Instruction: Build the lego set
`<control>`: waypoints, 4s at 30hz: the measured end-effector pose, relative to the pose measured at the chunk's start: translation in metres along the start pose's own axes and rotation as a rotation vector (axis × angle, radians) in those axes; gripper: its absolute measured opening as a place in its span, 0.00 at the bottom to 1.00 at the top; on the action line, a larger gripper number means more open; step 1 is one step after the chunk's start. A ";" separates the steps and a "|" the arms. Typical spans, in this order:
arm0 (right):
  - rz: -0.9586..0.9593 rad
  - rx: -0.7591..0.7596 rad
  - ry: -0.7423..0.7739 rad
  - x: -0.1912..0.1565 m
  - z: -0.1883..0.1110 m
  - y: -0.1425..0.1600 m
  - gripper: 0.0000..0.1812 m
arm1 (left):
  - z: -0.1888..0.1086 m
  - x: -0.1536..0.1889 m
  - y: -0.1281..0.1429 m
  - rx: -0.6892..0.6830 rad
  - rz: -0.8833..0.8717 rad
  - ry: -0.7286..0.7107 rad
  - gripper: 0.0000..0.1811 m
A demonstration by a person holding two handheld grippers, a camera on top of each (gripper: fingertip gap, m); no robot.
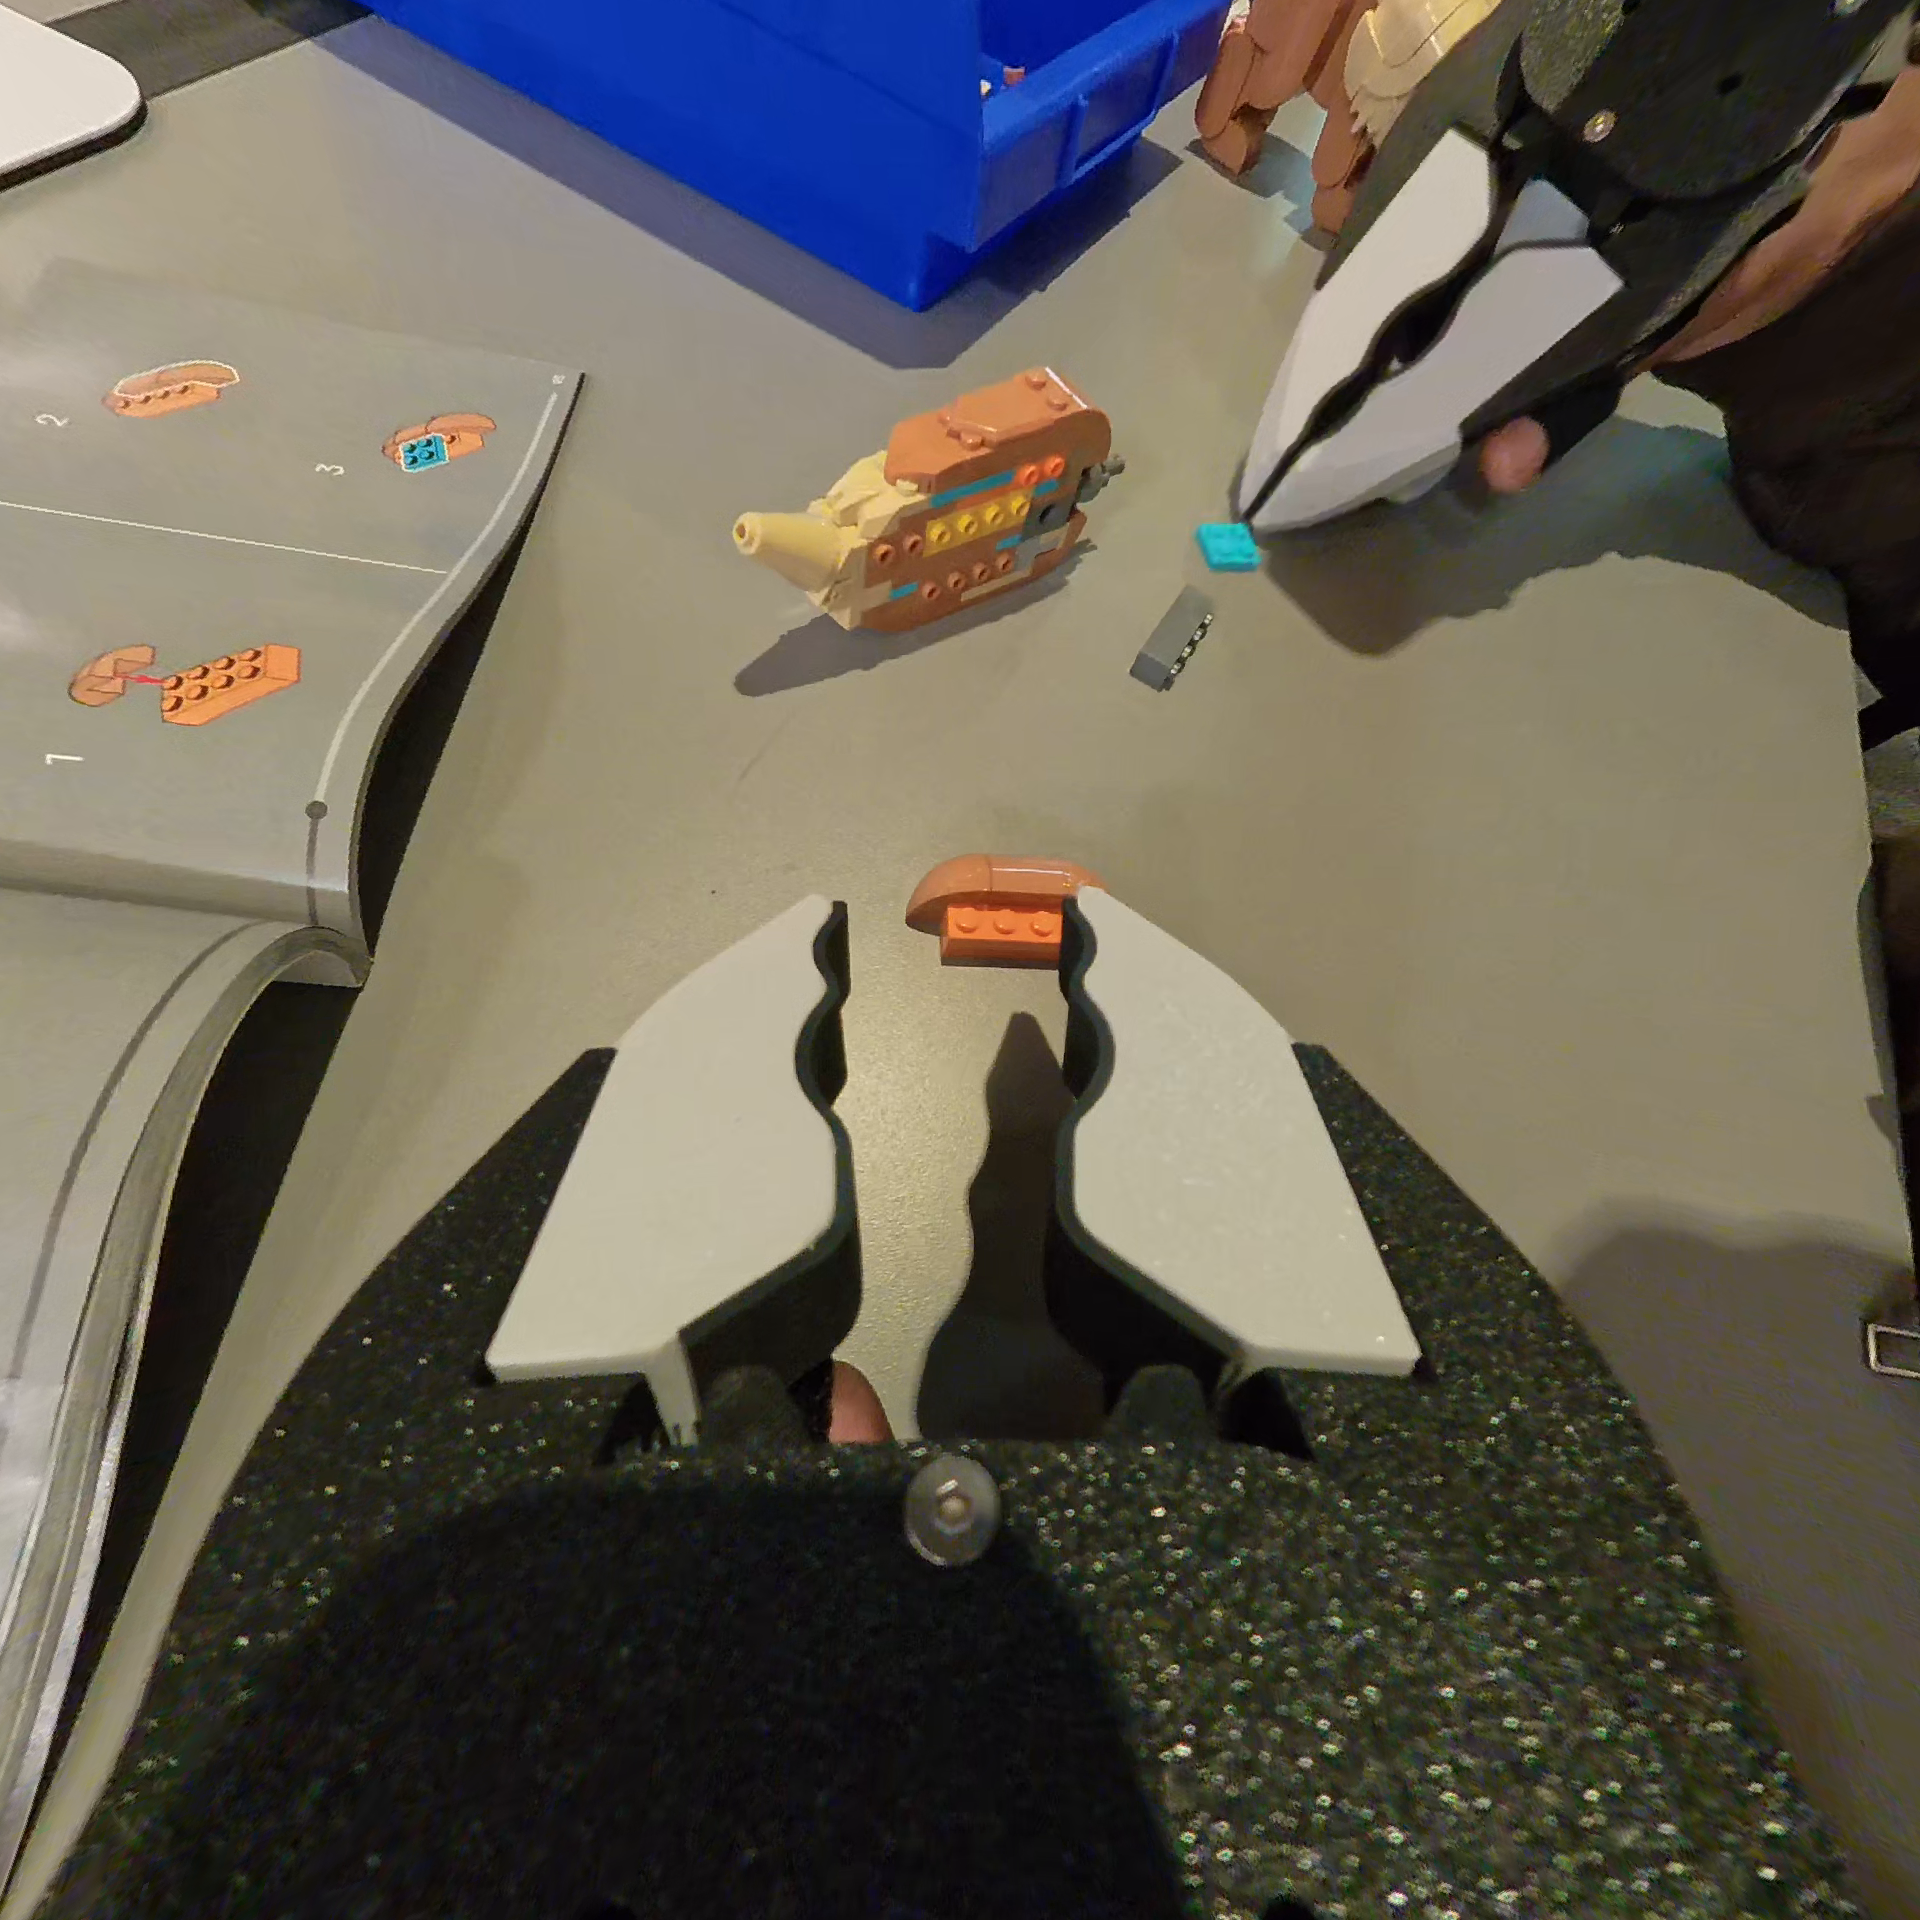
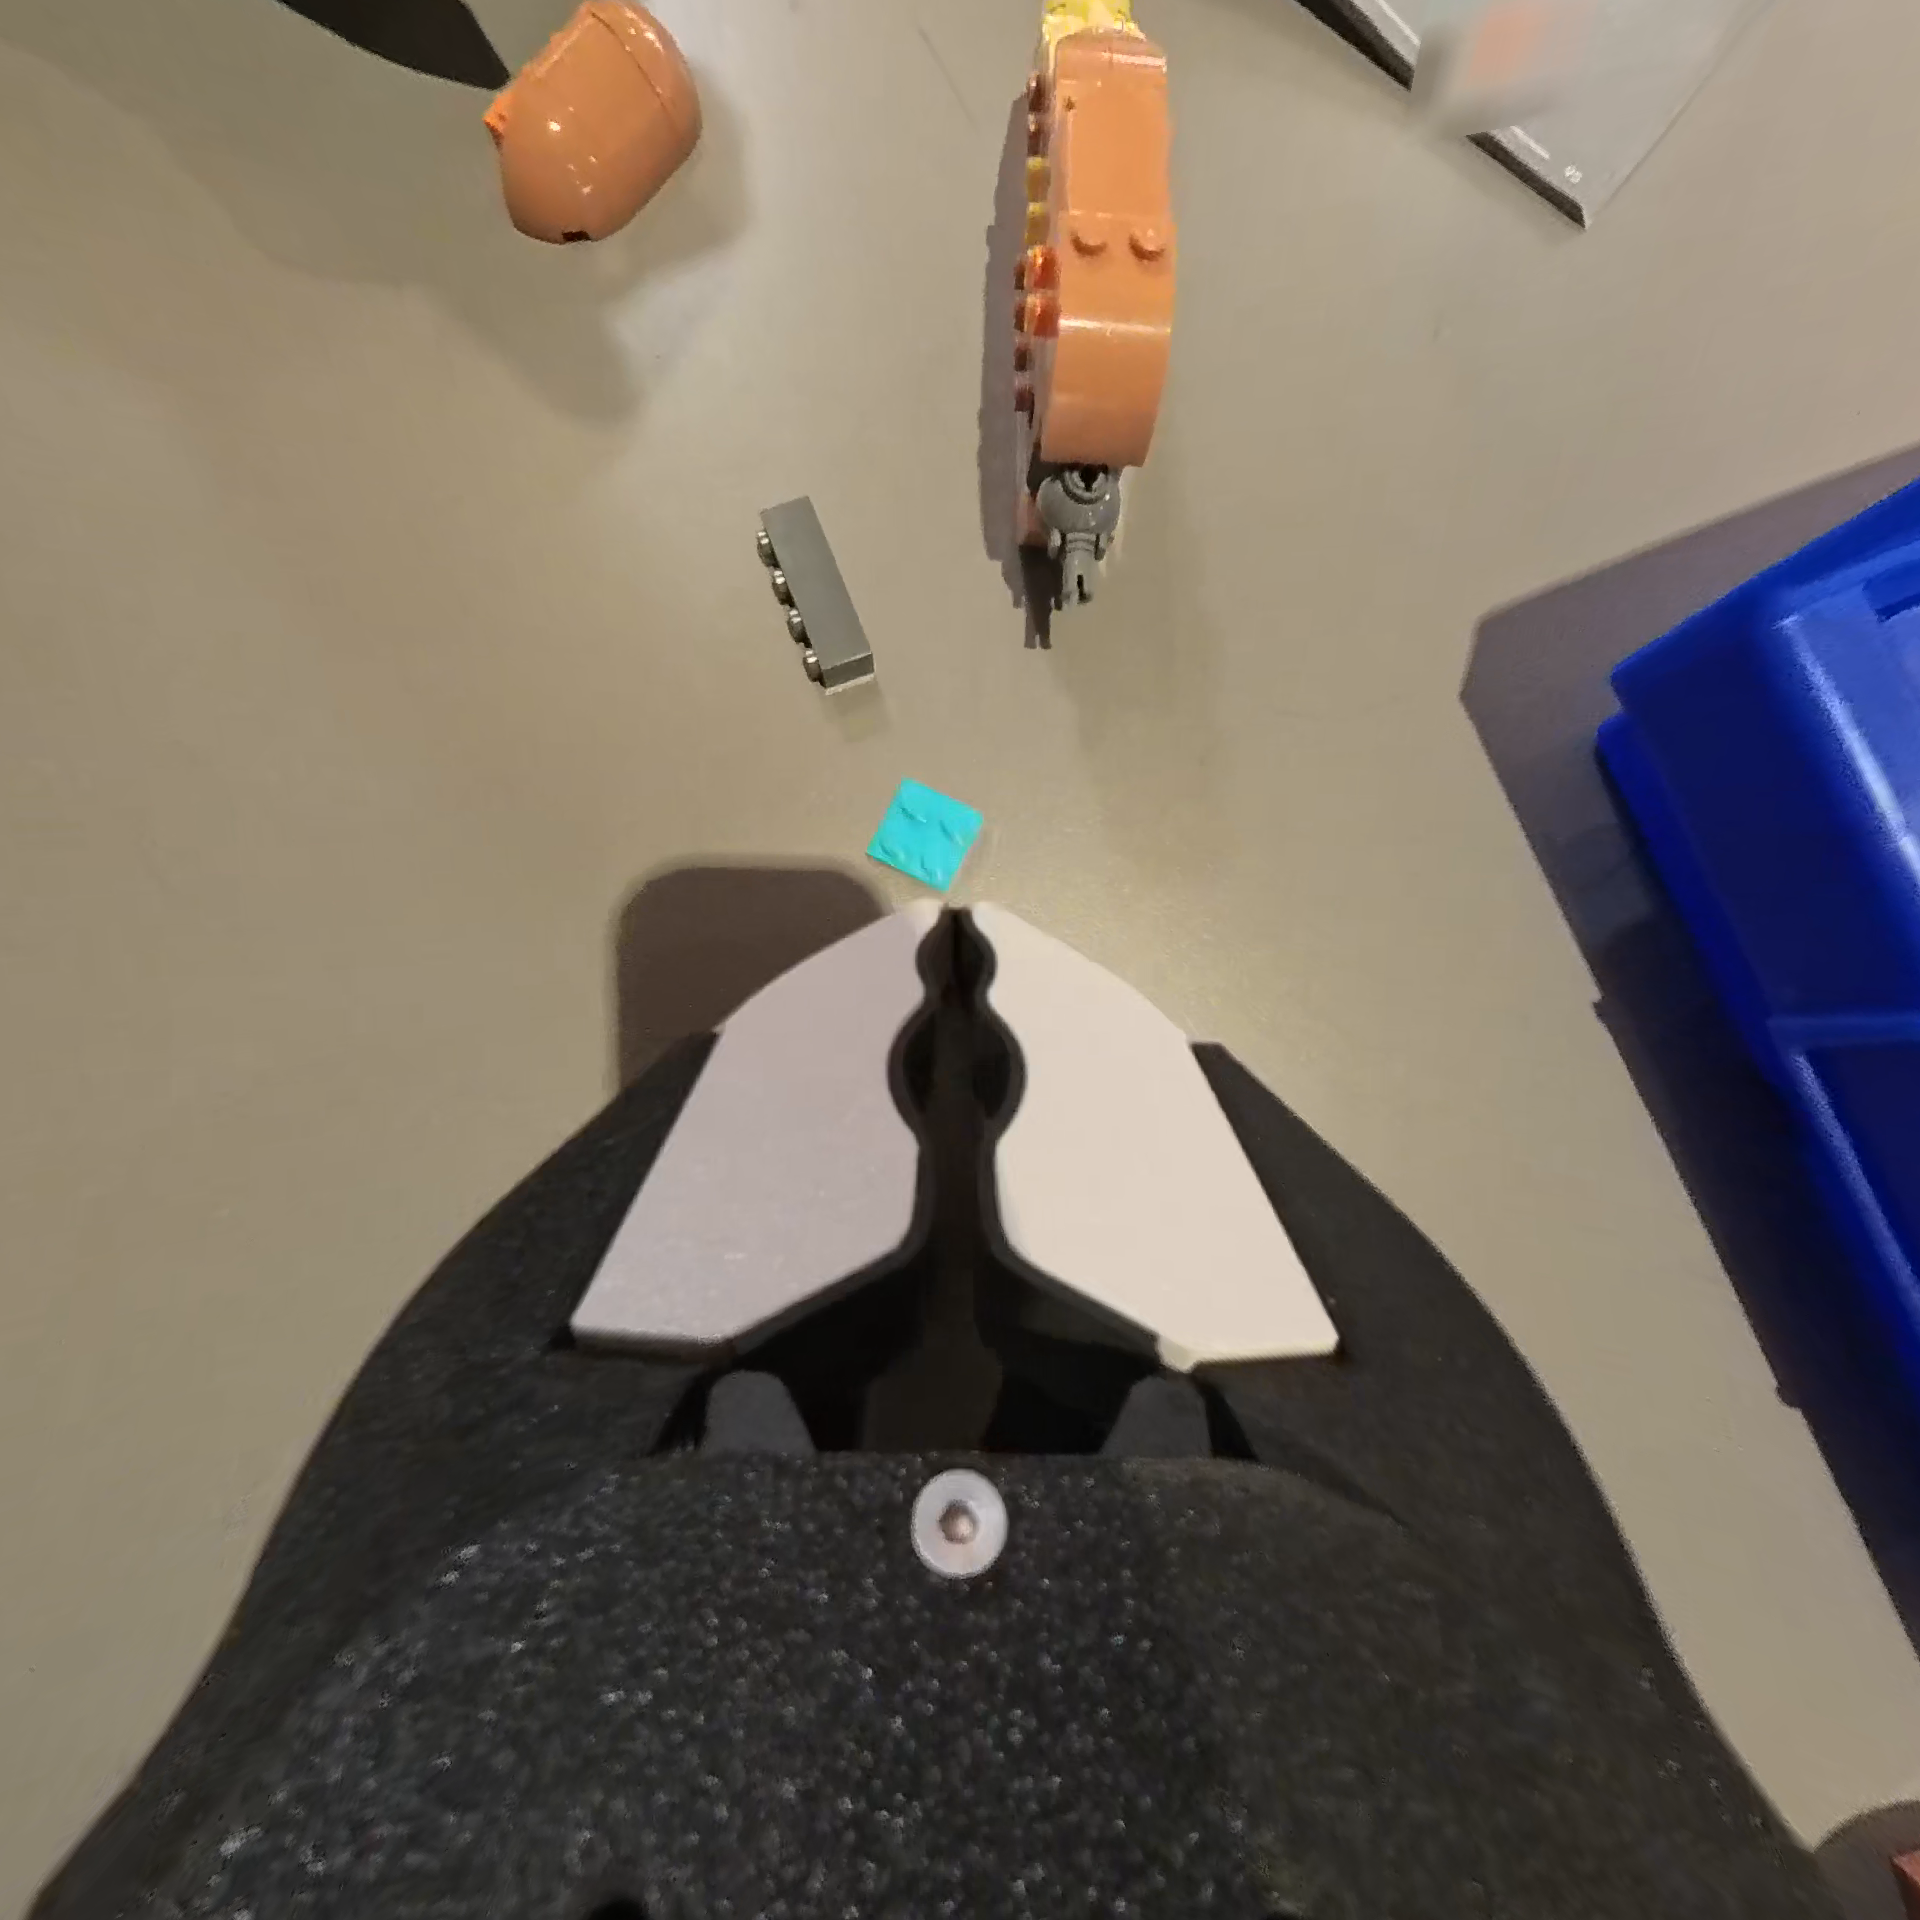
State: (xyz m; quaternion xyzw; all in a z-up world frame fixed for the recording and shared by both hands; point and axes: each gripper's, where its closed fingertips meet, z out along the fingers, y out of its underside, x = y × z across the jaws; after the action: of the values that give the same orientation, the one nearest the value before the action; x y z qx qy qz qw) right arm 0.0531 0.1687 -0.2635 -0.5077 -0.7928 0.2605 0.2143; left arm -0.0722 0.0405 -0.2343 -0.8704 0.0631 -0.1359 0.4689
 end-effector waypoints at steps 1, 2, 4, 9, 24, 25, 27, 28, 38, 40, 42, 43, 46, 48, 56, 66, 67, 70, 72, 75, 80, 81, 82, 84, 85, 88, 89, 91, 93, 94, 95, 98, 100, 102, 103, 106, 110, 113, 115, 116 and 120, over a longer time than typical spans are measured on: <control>-0.004 0.001 0.006 0.001 0.000 0.000 0.00 | 0.000 0.000 0.000 0.001 0.001 0.001 0.22; -0.005 0.002 0.010 0.001 0.000 0.000 0.00 | 0.000 0.001 -0.001 0.003 0.002 0.002 0.22; -0.007 0.009 0.015 0.003 0.000 -0.001 0.00 | 0.000 0.001 -0.001 0.005 0.004 0.004 0.22; 0.007 0.049 -0.022 -0.002 0.000 -0.010 0.13 | -0.002 0.002 -0.003 0.011 0.007 0.001 0.22; -0.019 -0.001 -0.012 -0.010 0.015 -0.020 0.09 | -0.003 0.008 -0.003 0.005 0.029 0.023 0.22; -0.027 0.002 -0.010 -0.010 0.016 -0.021 0.09 | -0.003 0.009 -0.003 0.004 0.032 0.031 0.22; -0.048 0.021 -0.003 -0.011 0.014 -0.024 0.09 | -0.004 0.011 -0.003 0.001 0.028 0.045 0.22; -0.058 0.038 0.000 -0.012 0.012 -0.027 0.09 | -0.004 0.012 -0.003 0.000 0.021 0.053 0.22; -0.165 0.313 -0.219 -0.062 -0.011 -0.107 0.09 | -0.007 0.041 -0.016 0.084 -0.085 0.270 0.21; -0.165 0.320 -0.292 -0.073 -0.008 -0.121 0.09 | -0.009 0.046 -0.020 0.108 0.012 0.257 0.19; -0.180 0.323 -0.355 -0.084 -0.003 -0.131 0.09 | -0.010 0.053 -0.022 0.125 0.102 0.252 0.18; -0.190 0.325 -0.380 -0.088 -0.001 -0.136 0.09 | -0.012 0.057 -0.023 0.138 0.143 0.253 0.18; -0.206 0.326 -0.432 -0.098 0.005 -0.145 0.09 | -0.017 0.063 -0.029 0.200 0.322 0.206 0.15; -0.208 0.331 -0.465 -0.102 0.006 -0.149 0.09 | -0.021 0.064 -0.032 0.240 0.470 0.138 0.13; -0.212 0.328 -0.528 -0.108 0.007 -0.152 0.09 | -0.031 0.067 -0.033 0.309 0.761 0.029 0.08; -0.296 0.320 -0.439 -0.102 0.016 -0.152 0.09 | -0.033 0.058 -0.030 0.253 0.525 0.129 0.10; -0.317 0.317 -0.419 -0.101 0.018 -0.152 0.09 | -0.034 0.057 -0.029 0.238 0.409 0.184 0.10; -0.383 0.333 -0.363 -0.101 0.022 -0.154 0.09 | -0.033 0.040 -0.033 0.215 0.027 0.247 0.11; -0.420 0.344 -0.330 -0.101 0.024 -0.157 0.09 | -0.039 0.037 -0.040 0.246 -0.138 0.309 0.12; -0.446 0.351 -0.317 -0.101 0.027 -0.160 0.09 | -0.045 0.040 -0.041 0.246 -0.194 0.380 0.13; -0.437 0.348 -0.351 -0.102 0.031 -0.163 0.09 | -0.041 0.041 -0.023 0.191 0.191 0.216 0.14; -0.438 0.347 -0.355 -0.102 0.032 -0.163 0.09 | -0.040 0.041 -0.020 0.179 0.239 0.199 0.14; -0.440 0.345 -0.360 -0.103 0.032 -0.163 0.09 | -0.039 0.041 -0.018 0.173 0.269 0.190 0.14; -0.445 0.341 -0.365 -0.104 0.032 -0.163 0.09 | -0.039 0.042 -0.019 0.179 0.308 0.177 0.14; -0.447 0.338 -0.368 -0.105 0.033 -0.162 0.09 | -0.039 0.043 -0.020 0.187 0.325 0.174 0.14; -0.452 0.336 -0.372 -0.106 0.033 -0.162 0.09 | -0.039 0.047 -0.020 0.200 0.373 0.176 0.13; -0.453 0.336 -0.374 -0.106 0.033 -0.161 0.09 | -0.038 0.048 -0.019 0.199 0.385 0.175 0.12; -0.454 0.337 -0.379 -0.107 0.032 -0.161 0.09 | -0.037 0.048 -0.018 0.199 0.404 0.173 0.11; -0.455 0.337 -0.383 -0.108 0.032 -0.161 0.09 | -0.035 0.050 -0.017 0.196 0.420 0.176 0.10; -0.456 0.336 -0.384 -0.109 0.033 -0.160 0.09 | -0.035 0.051 -0.016 0.195 0.428 0.177 0.10; -0.457 0.335 -0.385 -0.109 0.033 -0.160 0.09 | -0.034 0.052 -0.016 0.193 0.434 0.180 0.10; -0.454 0.339 -0.389 -0.110 0.033 -0.160 0.09 | -0.032 0.052 -0.013 0.177 0.448 0.176 0.10; -0.451 0.343 -0.391 -0.110 0.032 -0.161 0.09 | -0.030 0.051 -0.011 0.167 0.461 0.167 0.10; -0.449 0.344 -0.390 -0.110 0.033 -0.161 0.09 | -0.030 0.051 -0.011 0.169 0.466 0.162 0.09; -0.448 0.345 -0.389 -0.110 0.033 -0.161 0.09 | -0.030 0.051 -0.011 0.169 0.466 0.161 0.09; -0.447 0.345 -0.387 -0.110 0.034 -0.160 0.09 | -0.030 0.050 -0.011 0.166 0.470 0.155 0.09; -0.450 0.339 -0.387 -0.110 0.035 -0.159 0.09 | -0.030 0.051 -0.011 0.169 0.490 0.148 0.09; -0.451 0.336 -0.388 -0.110 0.035 -0.158 0.09 | -0.031 0.052 -0.011 0.175 0.496 0.151 0.09; -0.452 0.336 -0.386 -0.110 0.035 -0.158 0.09 | -0.031 0.051 -0.011 0.173 0.488 0.154 0.09; -0.453 0.335 -0.385 -0.110 0.035 -0.158 0.09 | -0.031 0.051 -0.011 0.172 0.485 0.155 0.09; -0.456 0.333 -0.383 -0.110 0.035 -0.158 0.09 | -0.030 0.052 -0.011 0.172 0.480 0.159 0.09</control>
State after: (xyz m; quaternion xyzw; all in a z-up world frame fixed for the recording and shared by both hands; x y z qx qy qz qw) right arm -0.0345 0.0060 -0.1995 -0.2174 -0.8582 0.4226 0.1940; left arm -0.0317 0.0102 -0.2004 -0.7743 0.2923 -0.0936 0.5535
